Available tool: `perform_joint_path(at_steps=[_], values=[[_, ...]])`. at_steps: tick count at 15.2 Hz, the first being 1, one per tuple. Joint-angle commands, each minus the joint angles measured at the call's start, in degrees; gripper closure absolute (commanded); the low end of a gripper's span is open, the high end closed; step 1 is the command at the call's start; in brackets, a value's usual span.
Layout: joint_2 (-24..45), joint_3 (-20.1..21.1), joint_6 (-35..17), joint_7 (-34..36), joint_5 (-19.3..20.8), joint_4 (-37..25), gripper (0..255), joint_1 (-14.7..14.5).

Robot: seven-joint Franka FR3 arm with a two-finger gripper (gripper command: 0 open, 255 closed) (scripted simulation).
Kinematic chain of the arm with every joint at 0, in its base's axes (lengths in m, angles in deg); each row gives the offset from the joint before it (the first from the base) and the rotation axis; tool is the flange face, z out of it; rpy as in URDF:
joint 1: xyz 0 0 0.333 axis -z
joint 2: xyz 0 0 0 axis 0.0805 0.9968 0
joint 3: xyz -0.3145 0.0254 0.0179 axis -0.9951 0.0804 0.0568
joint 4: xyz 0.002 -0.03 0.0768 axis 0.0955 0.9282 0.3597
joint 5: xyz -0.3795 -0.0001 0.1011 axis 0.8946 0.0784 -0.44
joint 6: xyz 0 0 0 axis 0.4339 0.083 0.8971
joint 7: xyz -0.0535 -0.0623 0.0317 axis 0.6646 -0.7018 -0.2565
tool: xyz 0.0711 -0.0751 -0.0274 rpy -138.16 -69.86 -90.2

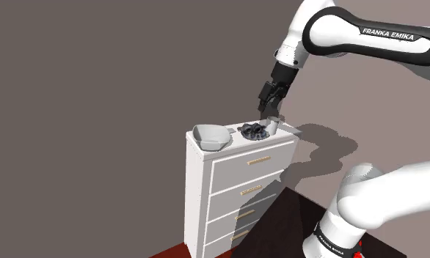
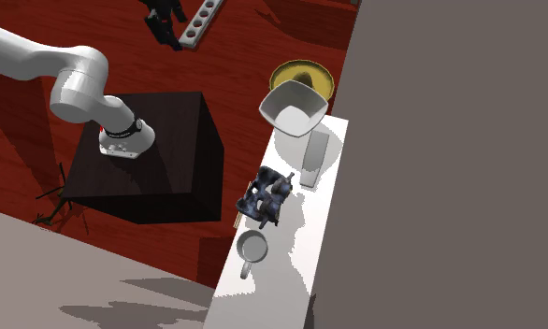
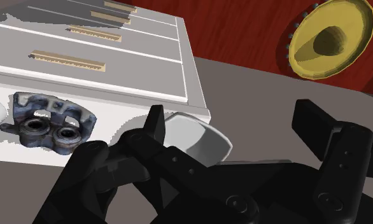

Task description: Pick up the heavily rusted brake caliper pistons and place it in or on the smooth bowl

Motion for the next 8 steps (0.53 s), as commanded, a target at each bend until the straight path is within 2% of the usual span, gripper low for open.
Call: perform_joint_path(at_steps=[1, 8], values=[[0.00, 0.00, 0.00, 0.00, 0.00, 0.00, 0, 0.00], [5.50, -10.97, -4.65, -17.16, 3.12, 1.37, 0, -0.79]])
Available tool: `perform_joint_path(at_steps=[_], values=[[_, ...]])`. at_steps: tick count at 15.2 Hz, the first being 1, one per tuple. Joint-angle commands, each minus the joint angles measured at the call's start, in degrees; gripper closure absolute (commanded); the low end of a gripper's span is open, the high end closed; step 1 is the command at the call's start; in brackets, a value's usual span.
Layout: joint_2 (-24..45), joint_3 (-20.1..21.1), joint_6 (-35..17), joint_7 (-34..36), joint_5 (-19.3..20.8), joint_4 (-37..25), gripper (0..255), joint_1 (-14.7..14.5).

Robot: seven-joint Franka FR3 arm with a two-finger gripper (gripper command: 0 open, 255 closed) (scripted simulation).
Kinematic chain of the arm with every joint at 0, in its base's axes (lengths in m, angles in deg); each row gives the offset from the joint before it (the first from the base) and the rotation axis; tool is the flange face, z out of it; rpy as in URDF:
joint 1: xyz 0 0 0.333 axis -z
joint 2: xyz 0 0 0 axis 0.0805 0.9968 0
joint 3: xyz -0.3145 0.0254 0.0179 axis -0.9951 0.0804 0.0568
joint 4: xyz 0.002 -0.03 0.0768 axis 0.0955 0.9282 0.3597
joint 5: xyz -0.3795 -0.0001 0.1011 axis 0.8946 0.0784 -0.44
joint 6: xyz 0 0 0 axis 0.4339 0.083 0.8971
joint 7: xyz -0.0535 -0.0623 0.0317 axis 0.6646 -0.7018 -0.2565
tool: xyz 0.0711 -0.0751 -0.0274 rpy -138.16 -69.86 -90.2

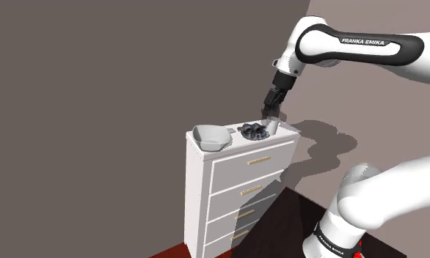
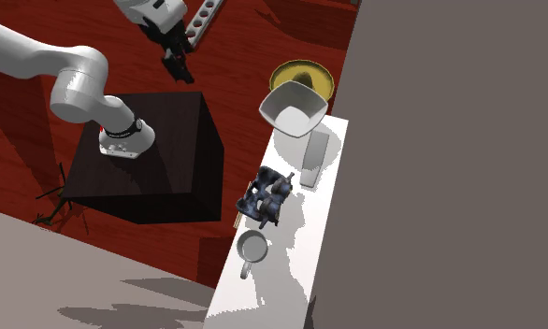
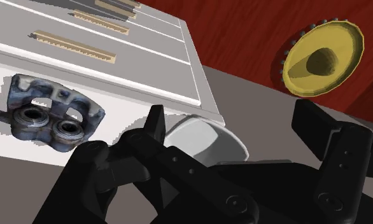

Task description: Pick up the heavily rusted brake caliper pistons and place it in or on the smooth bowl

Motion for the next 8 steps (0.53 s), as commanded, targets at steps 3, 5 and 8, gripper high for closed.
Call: perform_joint_path(at_steps=[3, 5, 8], values=[[5.22, -6.10, -2.59, -9.95, 1.00, -1.25, 0, -0.92], [8.44, -9.16, -3.80, -15.00, 1.08, -2.48, 0, -1.49], [14.02, -13.72, -5.37, -22.74, 0.46, -5.10, 0, -2.60]])
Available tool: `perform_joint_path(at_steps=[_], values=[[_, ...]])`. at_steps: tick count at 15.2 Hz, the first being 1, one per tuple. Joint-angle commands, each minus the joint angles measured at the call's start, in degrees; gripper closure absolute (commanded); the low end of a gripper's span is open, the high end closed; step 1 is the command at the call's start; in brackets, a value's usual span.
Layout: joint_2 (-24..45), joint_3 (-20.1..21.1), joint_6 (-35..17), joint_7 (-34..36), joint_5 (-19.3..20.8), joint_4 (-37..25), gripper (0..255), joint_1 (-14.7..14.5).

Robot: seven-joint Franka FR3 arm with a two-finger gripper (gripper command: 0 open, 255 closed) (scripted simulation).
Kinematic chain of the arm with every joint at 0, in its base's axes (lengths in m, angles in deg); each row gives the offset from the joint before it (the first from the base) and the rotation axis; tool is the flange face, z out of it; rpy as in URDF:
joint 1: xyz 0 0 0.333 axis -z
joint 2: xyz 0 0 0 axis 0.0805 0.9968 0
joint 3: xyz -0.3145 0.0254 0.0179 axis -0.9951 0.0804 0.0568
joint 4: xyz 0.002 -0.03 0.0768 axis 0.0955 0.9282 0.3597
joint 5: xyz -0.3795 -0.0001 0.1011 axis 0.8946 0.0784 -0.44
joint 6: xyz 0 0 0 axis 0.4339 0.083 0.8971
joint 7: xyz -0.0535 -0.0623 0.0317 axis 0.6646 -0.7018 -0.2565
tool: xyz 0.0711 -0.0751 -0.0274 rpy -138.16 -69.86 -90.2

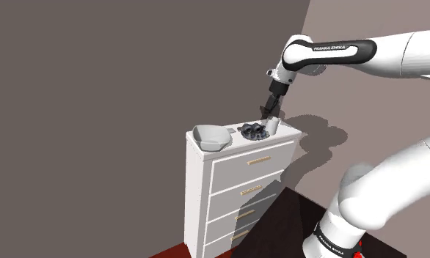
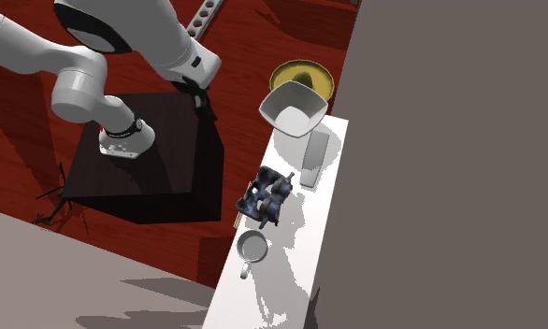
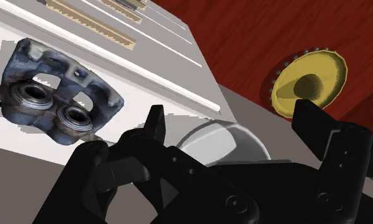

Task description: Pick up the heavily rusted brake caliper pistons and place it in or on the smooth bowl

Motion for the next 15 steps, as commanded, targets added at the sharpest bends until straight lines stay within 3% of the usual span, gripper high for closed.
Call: perform_joint_path(at_steps=[1, 5, 9, 15], values=[[3.61, -3.05, -0.80, -5.58, -0.54, -1.82, 0, -0.64], [12.92, -8.68, -1.96, -16.64, -3.74, -7.17, 0, -2.16], [23.97, -13.19, -1.72, -28.35, -9.37, -14.22, 0, -2.66], [42.29, -14.59, 1.93, -44.40, -19.52, -28.21, 0, 1.84]])
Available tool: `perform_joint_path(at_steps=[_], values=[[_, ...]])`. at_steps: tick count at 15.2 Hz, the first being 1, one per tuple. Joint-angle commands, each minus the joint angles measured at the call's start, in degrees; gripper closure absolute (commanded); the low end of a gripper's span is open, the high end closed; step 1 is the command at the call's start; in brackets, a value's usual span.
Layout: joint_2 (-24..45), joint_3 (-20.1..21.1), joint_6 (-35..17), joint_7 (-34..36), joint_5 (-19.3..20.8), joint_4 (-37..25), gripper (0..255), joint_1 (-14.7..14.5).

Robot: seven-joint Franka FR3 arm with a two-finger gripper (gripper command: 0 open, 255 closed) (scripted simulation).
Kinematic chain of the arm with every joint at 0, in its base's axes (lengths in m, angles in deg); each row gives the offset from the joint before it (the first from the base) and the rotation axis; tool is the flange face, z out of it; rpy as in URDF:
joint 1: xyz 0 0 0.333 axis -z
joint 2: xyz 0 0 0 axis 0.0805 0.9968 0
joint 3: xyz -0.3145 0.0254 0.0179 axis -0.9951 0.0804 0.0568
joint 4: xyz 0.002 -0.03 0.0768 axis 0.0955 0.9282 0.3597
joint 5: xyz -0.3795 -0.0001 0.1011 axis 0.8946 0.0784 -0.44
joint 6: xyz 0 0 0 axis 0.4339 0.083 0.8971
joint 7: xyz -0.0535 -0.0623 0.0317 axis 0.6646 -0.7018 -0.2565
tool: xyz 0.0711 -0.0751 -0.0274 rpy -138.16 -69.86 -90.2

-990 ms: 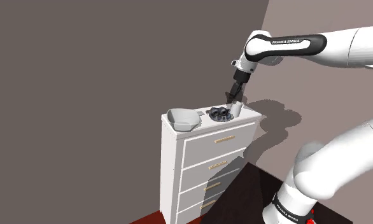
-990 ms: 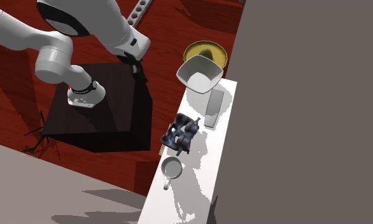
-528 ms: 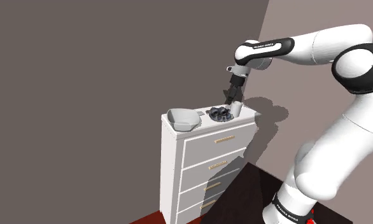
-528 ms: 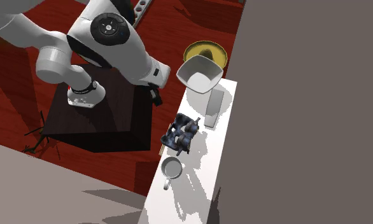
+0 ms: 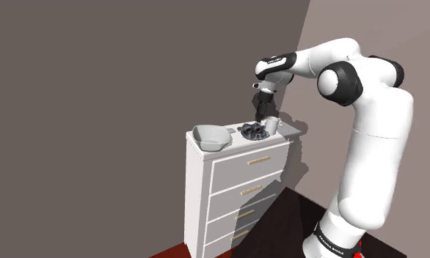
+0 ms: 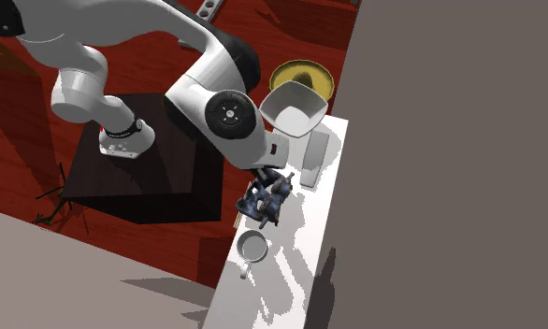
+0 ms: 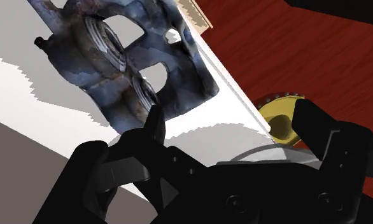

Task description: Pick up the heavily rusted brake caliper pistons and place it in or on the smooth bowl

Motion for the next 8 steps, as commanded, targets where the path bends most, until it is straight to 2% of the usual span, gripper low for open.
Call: perform_joint_path(at_steps=[1, 7, 8], values=[[6.00, 0.46, 1.52, -4.91, -3.07, -5.02, 0, 2.34], [23.68, 4.59, 8.09, -13.94, -9.03, -24.96, 0, 11.19], [24.09, 4.78, 8.27, -14.06, -9.09, -25.54, 0, 11.47]])
